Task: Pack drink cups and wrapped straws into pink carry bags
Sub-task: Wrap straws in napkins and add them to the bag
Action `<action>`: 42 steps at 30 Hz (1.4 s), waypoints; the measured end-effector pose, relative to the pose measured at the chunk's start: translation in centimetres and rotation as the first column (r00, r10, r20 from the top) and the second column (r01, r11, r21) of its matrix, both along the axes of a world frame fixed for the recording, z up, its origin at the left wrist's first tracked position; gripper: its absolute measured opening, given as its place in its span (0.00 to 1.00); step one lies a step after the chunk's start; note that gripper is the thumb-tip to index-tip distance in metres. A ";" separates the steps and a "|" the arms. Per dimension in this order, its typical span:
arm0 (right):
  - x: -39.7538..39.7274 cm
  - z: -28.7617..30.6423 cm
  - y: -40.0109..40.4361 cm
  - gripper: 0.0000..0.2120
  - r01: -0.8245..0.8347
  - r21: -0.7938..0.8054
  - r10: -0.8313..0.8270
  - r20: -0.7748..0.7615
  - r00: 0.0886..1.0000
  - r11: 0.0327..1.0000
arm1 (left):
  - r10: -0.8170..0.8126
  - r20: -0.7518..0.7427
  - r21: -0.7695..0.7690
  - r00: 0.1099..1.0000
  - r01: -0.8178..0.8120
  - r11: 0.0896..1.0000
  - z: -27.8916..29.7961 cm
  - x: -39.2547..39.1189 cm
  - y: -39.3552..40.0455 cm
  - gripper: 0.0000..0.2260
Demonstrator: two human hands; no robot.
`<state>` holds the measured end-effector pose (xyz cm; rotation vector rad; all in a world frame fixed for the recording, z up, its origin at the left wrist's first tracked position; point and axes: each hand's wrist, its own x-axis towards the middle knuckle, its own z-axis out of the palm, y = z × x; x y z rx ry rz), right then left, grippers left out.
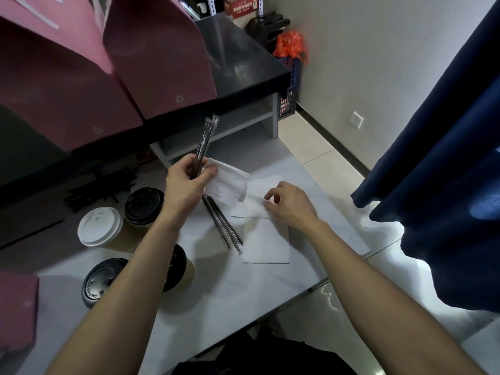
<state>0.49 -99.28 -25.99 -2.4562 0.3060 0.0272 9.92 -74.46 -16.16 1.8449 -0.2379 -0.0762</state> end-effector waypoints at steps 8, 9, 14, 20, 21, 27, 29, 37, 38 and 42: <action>0.2 -0.6 -2.4 0.21 0.238 -0.041 -0.240 -0.067 0.968 0.970 | 0.001 -0.007 -0.006 1.000 -0.001 1.000 -0.1 0.4 0.1 0.10; 0.4 -0.6 -2.6 0.20 0.228 -0.053 -0.232 -0.091 0.969 0.972 | 0.000 -0.010 -0.008 1.000 0.000 1.000 -0.1 0.4 0.1 0.10; 0.7 0.3 -2.3 0.04 0.246 0.115 -0.249 0.014 0.968 0.962 | -0.009 -0.008 -0.021 1.000 0.009 1.000 -0.1 0.3 0.1 0.08; 0.8 3.9 -2.0 0.04 0.188 0.313 -0.292 0.328 0.899 0.931 | 0.024 0.000 -0.028 1.000 -0.024 0.999 0.4 0.5 0.2 0.11; 0.8 4.5 -1.8 0.04 0.173 0.300 -0.286 0.390 0.875 0.938 | 0.028 0.003 -0.033 1.000 -0.028 0.999 0.5 0.5 0.2 0.11; -0.8 3.5 -1.6 0.10 -0.110 0.148 0.111 0.000 0.994 0.983 | 0.030 0.003 -0.048 1.000 -0.030 0.998 0.9 0.5 0.6 0.09; -1.3 2.4 -2.0 0.09 -0.107 0.165 0.128 -0.124 0.984 0.980 | 0.036 0.004 -0.040 0.999 -0.035 0.999 0.7 0.5 0.7 0.09; 0.7 0.2 -1.5 0.31 -0.041 -0.097 0.027 -0.144 0.989 0.994 | 0.045 -0.028 -0.049 0.999 -0.046 0.998 0.5 0.3 0.9 0.10; 0.9 0.0 -1.5 0.27 -0.046 -0.100 0.030 -0.151 0.988 0.994 | 0.046 -0.030 -0.049 0.998 -0.047 0.998 0.5 0.3 0.9 0.10; 1.3 0.1 -1.6 0.05 0.097 -0.025 -0.096 0.024 0.995 0.995 | 0.047 -0.035 -0.047 0.998 -0.049 0.998 0.4 0.3 1.0 0.10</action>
